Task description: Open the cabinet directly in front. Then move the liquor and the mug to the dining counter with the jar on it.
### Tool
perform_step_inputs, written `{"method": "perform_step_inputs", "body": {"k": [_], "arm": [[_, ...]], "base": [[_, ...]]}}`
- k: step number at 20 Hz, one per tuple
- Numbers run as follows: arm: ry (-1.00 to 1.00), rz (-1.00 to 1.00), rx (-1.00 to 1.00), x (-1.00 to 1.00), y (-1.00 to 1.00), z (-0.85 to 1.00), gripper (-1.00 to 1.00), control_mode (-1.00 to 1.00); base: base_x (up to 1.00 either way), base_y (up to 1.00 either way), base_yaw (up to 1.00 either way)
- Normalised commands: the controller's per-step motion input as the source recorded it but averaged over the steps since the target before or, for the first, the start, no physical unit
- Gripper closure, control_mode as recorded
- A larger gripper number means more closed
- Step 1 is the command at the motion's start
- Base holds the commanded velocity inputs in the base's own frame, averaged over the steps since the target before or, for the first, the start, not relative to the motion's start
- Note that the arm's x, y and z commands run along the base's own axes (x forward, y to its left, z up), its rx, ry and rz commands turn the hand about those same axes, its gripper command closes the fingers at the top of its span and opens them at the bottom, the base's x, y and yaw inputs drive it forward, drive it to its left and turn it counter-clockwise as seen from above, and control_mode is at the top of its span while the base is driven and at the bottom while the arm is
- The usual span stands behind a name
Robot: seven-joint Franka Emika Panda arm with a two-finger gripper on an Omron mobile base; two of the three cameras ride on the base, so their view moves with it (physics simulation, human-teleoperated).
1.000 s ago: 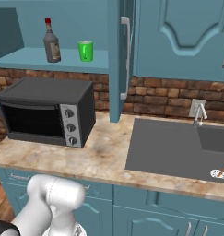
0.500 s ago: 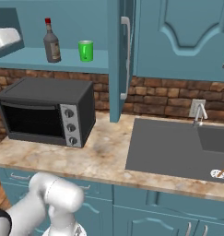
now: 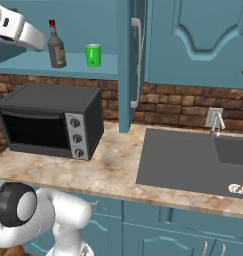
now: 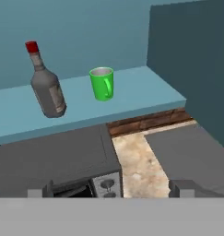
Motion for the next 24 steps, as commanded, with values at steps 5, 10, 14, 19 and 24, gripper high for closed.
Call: {"method": "perform_step_inputs", "body": {"k": [5,10,14,19,24], "arm": [[-0.05,0.00,0.23,0.04,-0.02,-0.93,-1.00,-1.00],[-0.12,0.00,0.08,0.02,0.00,-0.47,-1.00,-1.00],[0.01,0.00,0.01,0.06,-0.09,0.00,-1.00,-1.00],[0.05,0.00,-0.04,0.19,-0.29,0.00,-1.00,-1.00],[0.03,0.00,-0.18,0.22,-0.15,0.00,-1.00,-1.00]], "base": [[0.00,0.00,0.00],[0.00,0.00,0.00],[0.00,0.00,0.00],[0.00,0.00,0.00],[0.00,0.00,0.00]]}}
